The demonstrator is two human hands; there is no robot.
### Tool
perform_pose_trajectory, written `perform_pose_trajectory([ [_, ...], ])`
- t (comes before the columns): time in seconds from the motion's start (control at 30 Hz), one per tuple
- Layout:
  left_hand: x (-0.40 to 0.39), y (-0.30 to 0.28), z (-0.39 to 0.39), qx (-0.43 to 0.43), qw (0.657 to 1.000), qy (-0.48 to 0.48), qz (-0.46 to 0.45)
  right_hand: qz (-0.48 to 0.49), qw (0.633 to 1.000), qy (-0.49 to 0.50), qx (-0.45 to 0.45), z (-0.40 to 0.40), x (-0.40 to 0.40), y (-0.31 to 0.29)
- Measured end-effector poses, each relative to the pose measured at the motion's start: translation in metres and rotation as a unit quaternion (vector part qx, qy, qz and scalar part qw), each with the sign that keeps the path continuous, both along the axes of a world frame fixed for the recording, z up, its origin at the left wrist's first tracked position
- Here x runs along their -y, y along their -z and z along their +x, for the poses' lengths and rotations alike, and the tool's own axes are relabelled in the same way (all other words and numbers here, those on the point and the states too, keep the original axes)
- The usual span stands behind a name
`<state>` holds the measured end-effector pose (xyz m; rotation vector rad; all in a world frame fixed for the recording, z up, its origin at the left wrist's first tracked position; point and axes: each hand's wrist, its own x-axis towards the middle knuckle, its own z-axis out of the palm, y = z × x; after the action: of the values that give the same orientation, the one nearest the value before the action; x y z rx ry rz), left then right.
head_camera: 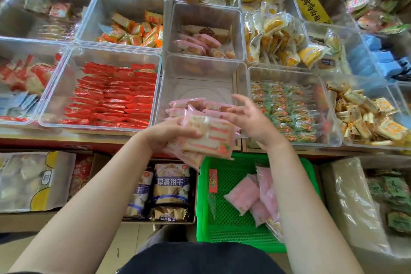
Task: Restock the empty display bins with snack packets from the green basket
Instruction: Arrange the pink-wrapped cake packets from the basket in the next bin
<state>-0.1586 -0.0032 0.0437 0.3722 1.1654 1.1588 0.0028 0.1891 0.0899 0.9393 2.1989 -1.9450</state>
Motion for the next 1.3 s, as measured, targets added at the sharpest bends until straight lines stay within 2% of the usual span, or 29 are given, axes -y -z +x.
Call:
perform_pose_trajectory([
  [0.07,-0.009,-0.006,-0.003,-0.053,0.997,0.063,-0.013,0.064,0.991,-0.094,0.068,-0.011,0.001,-0.004],
  [0.13,-0.019,-0.01,-0.004,-0.11,0.991,0.065,-0.031,0.132,0.97,-0.156,0.13,-0.018,0.004,-0.005],
  [0.2,-0.022,-0.008,-0.006,-0.102,0.993,0.04,-0.053,0.164,0.96,-0.155,0.166,-0.023,0.003,-0.001],
  [0.27,-0.021,-0.001,-0.01,-0.068,0.994,0.02,-0.083,0.148,0.964,-0.141,0.171,-0.023,-0.002,0.002],
  [0.37,-0.019,0.007,-0.016,-0.035,0.991,-0.029,-0.122,0.013,0.983,-0.102,0.153,-0.017,-0.016,0.009],
  [0.43,-0.022,0.007,-0.021,-0.024,0.985,-0.097,-0.138,-0.161,0.982,-0.005,0.097,-0.012,-0.024,0.021],
  [0.47,-0.025,0.007,-0.026,-0.045,0.982,-0.128,-0.135,-0.249,0.966,0.052,0.054,-0.01,-0.028,0.027],
  [0.53,-0.037,0.006,-0.039,-0.144,0.963,-0.197,-0.115,-0.363,0.923,0.123,-0.039,-0.011,-0.038,0.04],
  [0.57,-0.046,0.004,-0.046,-0.216,0.942,-0.23,-0.111,-0.386,0.908,0.143,-0.074,-0.013,-0.042,0.043],
  [0.63,-0.067,0.003,-0.06,-0.383,0.881,-0.258,-0.099,-0.402,0.891,0.174,-0.117,-0.024,-0.05,0.044],
  [0.67,-0.078,0.005,-0.067,-0.475,0.842,-0.239,-0.091,-0.395,0.891,0.187,-0.126,-0.032,-0.054,0.044],
  [0.73,-0.098,0.017,-0.081,-0.624,0.762,-0.15,-0.08,-0.329,0.914,0.207,-0.12,-0.048,-0.064,0.048],
  [0.77,-0.107,0.024,-0.086,-0.665,0.735,-0.104,-0.085,-0.276,0.93,0.212,-0.115,-0.056,-0.068,0.049],
  [0.83,-0.12,0.044,-0.095,-0.71,0.694,-0.027,-0.115,-0.107,0.97,0.205,-0.073,-0.075,-0.074,0.05],
  [0.9,-0.127,0.061,-0.099,-0.731,0.66,0.059,-0.162,0.11,0.98,0.165,-0.031,-0.091,-0.078,0.057],
  [1.0,-0.13,0.081,-0.102,-0.711,0.649,0.152,-0.224,0.371,0.926,0.074,0.021,-0.109,-0.083,0.075],
  [1.1,-0.128,0.097,-0.102,-0.665,0.669,0.212,-0.254,0.517,0.852,-0.05,0.06,-0.124,-0.086,0.089],
  [1.2,-0.128,0.099,-0.102,-0.638,0.693,0.227,-0.247,0.55,0.802,-0.176,0.152,-0.134,-0.081,0.094],
  [1.3,-0.131,0.094,-0.107,-0.653,0.671,0.273,-0.221,0.504,0.782,-0.266,0.253,-0.141,-0.079,0.101],
])
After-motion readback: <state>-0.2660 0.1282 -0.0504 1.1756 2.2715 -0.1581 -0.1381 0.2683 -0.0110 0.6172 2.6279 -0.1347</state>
